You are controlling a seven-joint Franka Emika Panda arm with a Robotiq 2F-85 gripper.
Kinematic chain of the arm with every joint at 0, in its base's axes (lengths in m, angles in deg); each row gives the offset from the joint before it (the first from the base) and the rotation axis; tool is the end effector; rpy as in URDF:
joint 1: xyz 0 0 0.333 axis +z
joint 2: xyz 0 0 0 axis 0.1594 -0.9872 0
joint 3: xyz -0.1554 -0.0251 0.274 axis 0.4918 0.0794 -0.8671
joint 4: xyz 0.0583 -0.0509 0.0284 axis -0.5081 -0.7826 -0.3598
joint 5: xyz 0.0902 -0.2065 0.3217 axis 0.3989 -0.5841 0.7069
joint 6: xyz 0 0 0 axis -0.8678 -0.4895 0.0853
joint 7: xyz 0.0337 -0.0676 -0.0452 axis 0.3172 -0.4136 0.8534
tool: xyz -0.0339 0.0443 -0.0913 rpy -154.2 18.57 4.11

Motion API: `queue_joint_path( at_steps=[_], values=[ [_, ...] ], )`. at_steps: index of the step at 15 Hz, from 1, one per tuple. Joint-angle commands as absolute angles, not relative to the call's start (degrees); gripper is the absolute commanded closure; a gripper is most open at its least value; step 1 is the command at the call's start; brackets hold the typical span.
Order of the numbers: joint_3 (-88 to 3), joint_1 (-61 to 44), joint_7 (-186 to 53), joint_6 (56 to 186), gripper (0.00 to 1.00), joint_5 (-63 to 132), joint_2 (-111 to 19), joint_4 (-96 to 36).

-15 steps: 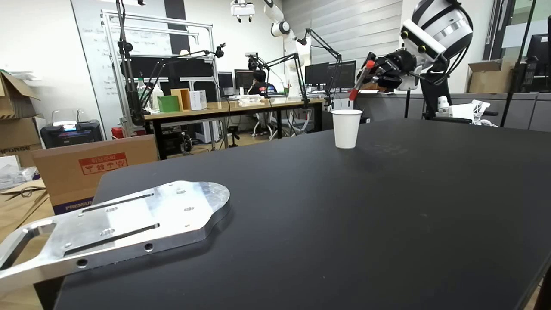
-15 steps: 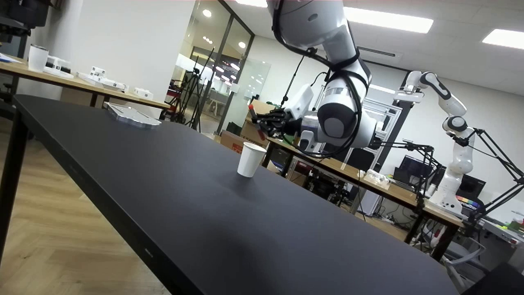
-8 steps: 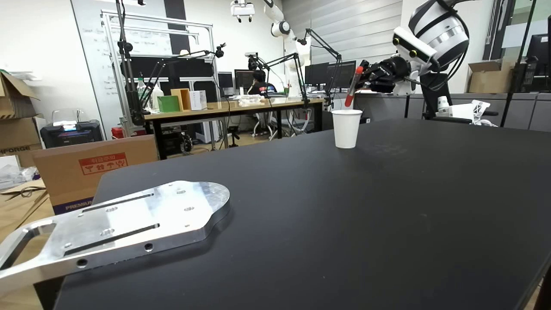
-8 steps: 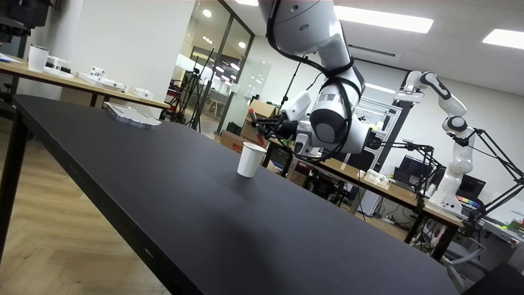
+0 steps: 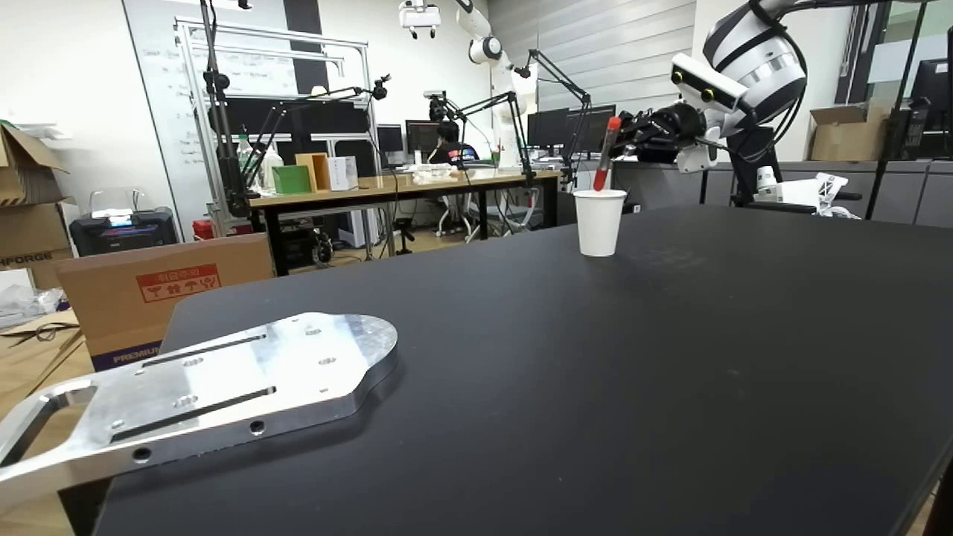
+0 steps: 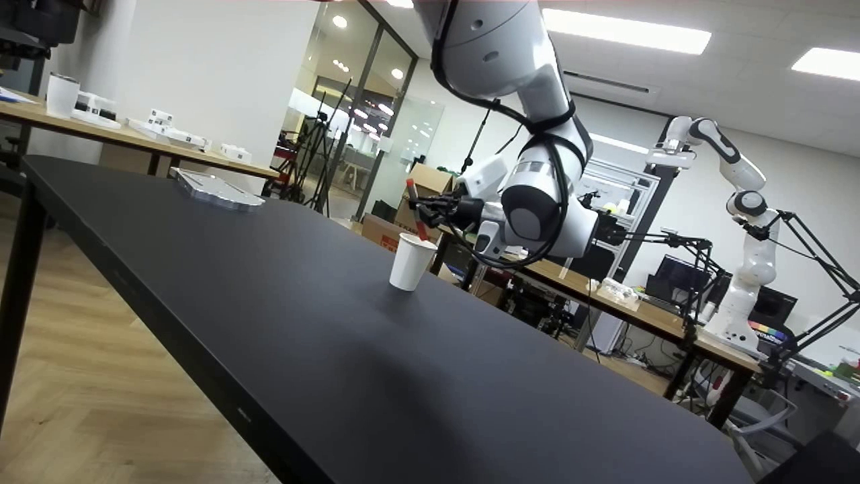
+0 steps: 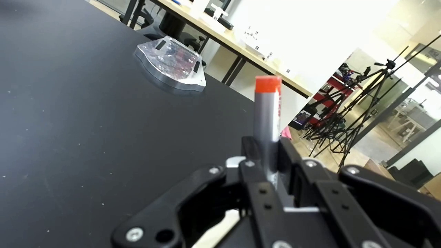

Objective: Pick up the pen from the table and put it in the white cup.

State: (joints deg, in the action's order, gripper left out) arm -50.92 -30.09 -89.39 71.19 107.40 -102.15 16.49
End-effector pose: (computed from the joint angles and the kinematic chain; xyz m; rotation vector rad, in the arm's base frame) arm 0.7508 -0.1389 0.1800 -1.5412 0.9415 0.6561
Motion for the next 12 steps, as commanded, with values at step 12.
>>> queue_joint_path(
  at_steps=[12],
  values=[
    [-51.39, -29.80, -93.33, 73.14, 0.95, 107.87, -106.18, 21.85]
  ],
)
